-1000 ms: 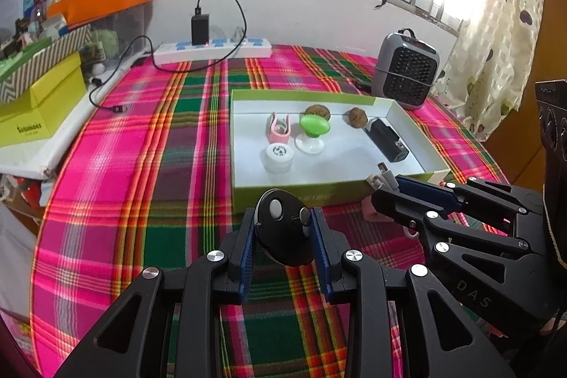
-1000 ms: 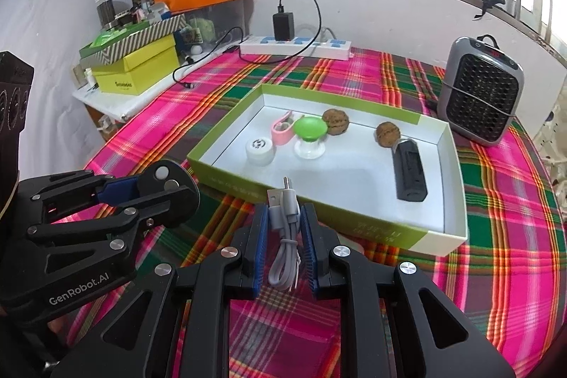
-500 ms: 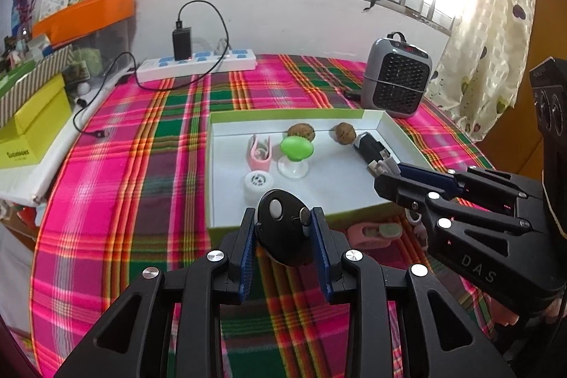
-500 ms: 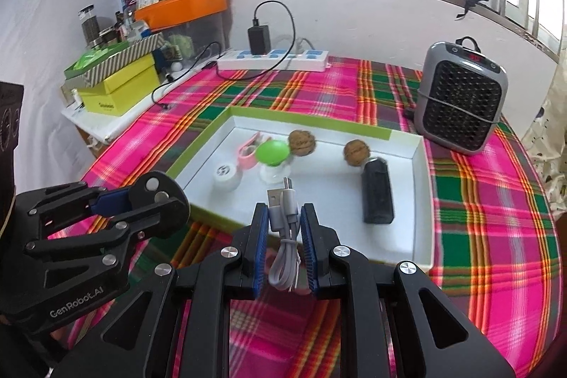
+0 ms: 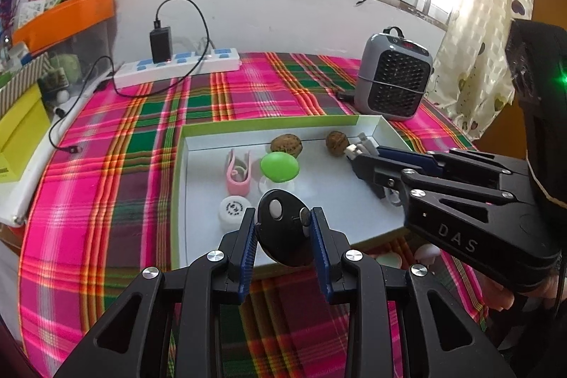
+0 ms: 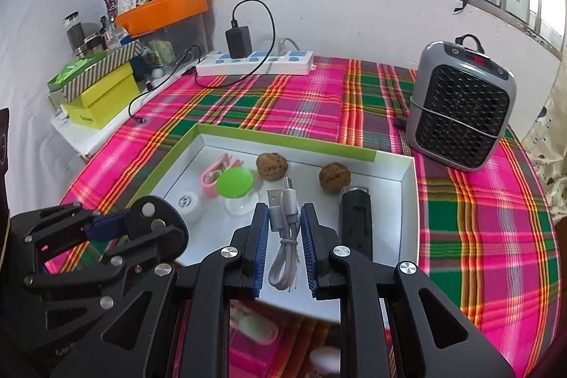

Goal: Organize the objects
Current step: 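Carry the black round object and white cable over the white tray with both grippers, then open the left gripper to release the black round object while the right releases the cable, then withdraw both grippers from the tray toward the pink clip and white knob, then lower the left gripper onto the pink-and-mint clip while the right lowers around the white knob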

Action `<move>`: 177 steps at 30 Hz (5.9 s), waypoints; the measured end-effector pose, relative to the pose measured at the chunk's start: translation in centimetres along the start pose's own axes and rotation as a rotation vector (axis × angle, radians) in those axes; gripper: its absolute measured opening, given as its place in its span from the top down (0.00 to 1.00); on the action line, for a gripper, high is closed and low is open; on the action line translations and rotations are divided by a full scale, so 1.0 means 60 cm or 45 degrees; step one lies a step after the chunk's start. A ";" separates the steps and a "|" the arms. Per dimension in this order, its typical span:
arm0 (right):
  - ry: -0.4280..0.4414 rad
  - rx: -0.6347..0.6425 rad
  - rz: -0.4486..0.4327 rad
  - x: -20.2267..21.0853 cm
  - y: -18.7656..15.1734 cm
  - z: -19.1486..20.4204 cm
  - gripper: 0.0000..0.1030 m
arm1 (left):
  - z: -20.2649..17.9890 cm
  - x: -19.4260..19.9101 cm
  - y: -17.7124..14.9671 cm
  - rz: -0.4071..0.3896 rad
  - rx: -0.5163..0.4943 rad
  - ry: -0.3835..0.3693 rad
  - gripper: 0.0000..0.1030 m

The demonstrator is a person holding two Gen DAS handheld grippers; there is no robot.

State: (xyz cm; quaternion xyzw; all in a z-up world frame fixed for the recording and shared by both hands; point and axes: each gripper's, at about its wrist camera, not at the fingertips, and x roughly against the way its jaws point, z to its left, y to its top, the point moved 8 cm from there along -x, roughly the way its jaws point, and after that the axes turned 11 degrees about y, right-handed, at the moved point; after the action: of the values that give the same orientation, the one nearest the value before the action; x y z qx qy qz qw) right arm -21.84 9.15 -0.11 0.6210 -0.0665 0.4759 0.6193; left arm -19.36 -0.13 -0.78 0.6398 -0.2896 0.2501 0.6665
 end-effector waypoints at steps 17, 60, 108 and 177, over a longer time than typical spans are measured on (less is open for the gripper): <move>0.043 -0.023 0.091 -0.064 0.014 -0.034 0.81 | -0.014 -0.057 0.004 0.072 -0.020 0.003 0.74; -0.030 0.064 0.203 -0.115 0.009 -0.043 0.80 | -0.019 -0.089 -0.001 0.096 -0.092 0.084 0.73; -0.067 -0.001 -0.005 0.024 -0.002 -0.027 0.61 | 0.003 0.001 -0.007 -0.003 0.005 0.065 0.62; -0.212 -0.112 0.110 0.073 -0.164 -0.077 0.75 | -0.150 0.011 -0.079 0.022 -0.383 -0.214 0.62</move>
State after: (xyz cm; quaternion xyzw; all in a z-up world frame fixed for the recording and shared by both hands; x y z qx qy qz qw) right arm -15.20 17.43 -5.11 0.6271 -0.1653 0.4458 0.6170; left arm -14.93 8.53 -3.78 0.5490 -0.3841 0.1553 0.7259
